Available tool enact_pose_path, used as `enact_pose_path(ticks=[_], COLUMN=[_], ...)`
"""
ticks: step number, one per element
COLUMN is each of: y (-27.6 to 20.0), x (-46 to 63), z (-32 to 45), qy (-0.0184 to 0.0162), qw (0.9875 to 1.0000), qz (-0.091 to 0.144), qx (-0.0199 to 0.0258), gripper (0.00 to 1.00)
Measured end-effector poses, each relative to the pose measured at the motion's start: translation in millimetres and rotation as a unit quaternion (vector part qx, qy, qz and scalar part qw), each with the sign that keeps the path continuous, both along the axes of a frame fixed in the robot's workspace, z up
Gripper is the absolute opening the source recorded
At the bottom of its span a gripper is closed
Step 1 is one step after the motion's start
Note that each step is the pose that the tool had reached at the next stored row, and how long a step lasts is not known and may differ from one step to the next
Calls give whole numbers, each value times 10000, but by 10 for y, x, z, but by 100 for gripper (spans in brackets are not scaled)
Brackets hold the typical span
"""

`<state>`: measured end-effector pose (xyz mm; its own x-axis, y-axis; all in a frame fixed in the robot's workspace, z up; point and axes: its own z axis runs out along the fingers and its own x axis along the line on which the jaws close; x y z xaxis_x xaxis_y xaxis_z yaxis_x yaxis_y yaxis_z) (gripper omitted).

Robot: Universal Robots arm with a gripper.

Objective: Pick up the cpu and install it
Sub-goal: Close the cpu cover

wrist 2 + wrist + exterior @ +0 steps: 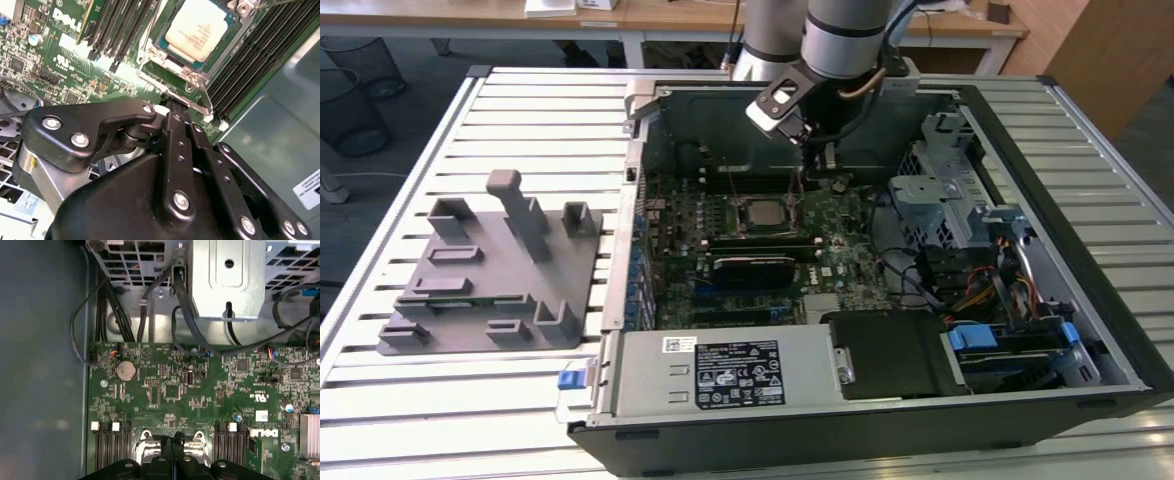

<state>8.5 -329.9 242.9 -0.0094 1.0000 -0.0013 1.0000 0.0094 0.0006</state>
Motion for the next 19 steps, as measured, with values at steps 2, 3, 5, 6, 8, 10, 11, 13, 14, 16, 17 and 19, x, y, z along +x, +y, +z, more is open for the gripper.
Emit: enact_pose_path(ticks=[2,3,5,6,8,10,11,13,14,16,17,19], y=[0,0,0,0,0,0,0,0,0,0,0,1], x=[-26,-39,-63,-75,-100,-125,-140,-177,-199,-243,-260,-265], z=[-3,-5,-7,-9,-11,-14,-15,-18,-19,-23,-25,-25], qy=[-1,0,-1,-1,0,-1,0,-1,-1,-1,-1,-1], qw=[10000,10000,10000,10000,10000,10000,10000,10000,10000,10000,10000,10000], qz=[0,0,0,0,0,0,0,0,1,0,0,0], qx=[1,1,1,1,1,1,1,1,1,1,1,1], gripper=[12,12,12,12,12,12,12,12,12,12,12,12])
